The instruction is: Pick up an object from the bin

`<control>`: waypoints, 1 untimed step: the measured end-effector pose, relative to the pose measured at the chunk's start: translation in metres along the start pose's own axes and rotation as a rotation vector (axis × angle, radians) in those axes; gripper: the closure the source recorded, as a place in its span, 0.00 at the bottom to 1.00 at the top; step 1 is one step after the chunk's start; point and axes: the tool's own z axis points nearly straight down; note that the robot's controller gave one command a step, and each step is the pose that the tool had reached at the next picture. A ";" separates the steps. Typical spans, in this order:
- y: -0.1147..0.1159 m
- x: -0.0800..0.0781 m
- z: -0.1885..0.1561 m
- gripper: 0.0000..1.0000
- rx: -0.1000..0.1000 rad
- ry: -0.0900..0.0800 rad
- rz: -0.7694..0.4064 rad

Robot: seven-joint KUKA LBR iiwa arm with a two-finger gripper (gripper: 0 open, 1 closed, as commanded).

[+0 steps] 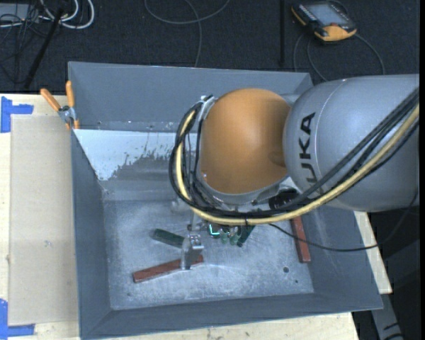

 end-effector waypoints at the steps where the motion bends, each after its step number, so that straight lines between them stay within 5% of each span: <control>1: -0.001 -0.002 -0.004 0.00 -0.001 -0.007 0.004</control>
Offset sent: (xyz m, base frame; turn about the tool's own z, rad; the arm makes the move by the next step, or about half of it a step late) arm -0.0123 -0.0113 -0.1491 -0.4002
